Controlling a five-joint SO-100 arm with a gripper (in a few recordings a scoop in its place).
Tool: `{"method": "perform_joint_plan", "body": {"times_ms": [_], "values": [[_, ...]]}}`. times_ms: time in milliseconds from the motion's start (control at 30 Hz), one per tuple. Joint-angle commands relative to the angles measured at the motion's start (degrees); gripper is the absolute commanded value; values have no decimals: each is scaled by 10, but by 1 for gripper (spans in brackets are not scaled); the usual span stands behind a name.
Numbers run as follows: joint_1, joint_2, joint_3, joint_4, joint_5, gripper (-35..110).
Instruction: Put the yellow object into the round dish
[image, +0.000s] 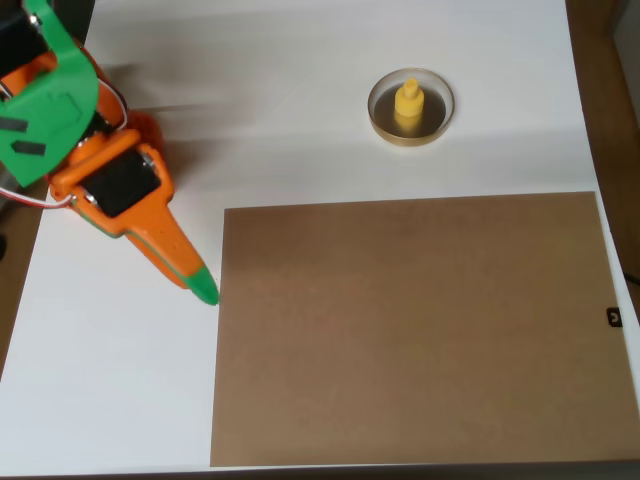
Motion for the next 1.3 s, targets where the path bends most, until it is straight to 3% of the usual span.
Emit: {"method": "perform_joint_plan", "body": {"times_ms": [0, 500, 733, 933, 1267], "values": [[33, 47, 40, -22, -17, 26], [47, 243, 259, -35, -36, 25], [43, 275, 303, -40, -32, 26], [37, 275, 318, -49, -25, 15], [59, 275, 320, -54, 10, 10]]}}
